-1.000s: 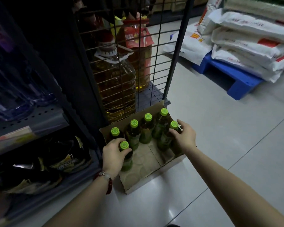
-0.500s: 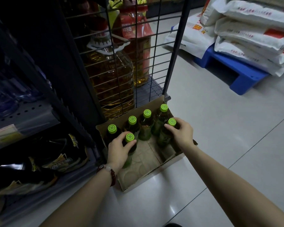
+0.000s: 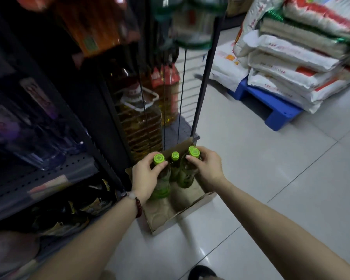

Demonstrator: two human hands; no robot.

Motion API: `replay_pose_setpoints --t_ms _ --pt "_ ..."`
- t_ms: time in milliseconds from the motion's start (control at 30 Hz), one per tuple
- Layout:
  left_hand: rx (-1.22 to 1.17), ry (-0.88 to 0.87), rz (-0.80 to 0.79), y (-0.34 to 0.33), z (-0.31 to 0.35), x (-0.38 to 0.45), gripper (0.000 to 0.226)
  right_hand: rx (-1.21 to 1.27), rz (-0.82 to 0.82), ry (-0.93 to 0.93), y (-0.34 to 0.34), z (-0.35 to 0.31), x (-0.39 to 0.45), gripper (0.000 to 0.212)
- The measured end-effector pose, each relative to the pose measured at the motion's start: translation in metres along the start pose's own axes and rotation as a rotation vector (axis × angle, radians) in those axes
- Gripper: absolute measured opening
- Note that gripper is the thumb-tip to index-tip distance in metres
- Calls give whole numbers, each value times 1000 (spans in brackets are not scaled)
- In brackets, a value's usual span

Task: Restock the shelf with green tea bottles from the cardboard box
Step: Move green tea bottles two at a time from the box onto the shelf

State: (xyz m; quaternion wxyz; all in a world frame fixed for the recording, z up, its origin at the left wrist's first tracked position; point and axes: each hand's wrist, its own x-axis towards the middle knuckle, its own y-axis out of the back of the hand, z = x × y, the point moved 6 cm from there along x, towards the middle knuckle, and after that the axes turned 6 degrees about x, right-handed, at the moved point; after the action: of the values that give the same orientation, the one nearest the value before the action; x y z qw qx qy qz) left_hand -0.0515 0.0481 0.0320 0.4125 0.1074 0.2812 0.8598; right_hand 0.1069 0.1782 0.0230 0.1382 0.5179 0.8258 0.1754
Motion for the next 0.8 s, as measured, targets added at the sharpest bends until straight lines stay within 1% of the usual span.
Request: replay_pose_setpoints --t_ms 100,200,367,467,667,767,800 --pt "22 -32 16 32 56 0 30 -35 -25 58 27 -62 -5 24" --pt "23 -61 15 62 112 -5 27 -58 -18 105 57 -124 -11 19" --pt "-3 -117 34 127 221 -23 24 -100 -27 135 111 -236 -26 18" --pt "-15 -148 25 173 289 -33 20 -96 -28 124 146 -311 -41 21" --pt "-35 -236 -21 278 424 -60 14 -111 -3 222 217 -477 -77 18" --pt "-40 -263 24 333 476 -74 11 -115 13 285 240 -552 -93 16" --pt "-39 -271 38 352 492 -79 13 -127 21 303 246 -577 -98 19"
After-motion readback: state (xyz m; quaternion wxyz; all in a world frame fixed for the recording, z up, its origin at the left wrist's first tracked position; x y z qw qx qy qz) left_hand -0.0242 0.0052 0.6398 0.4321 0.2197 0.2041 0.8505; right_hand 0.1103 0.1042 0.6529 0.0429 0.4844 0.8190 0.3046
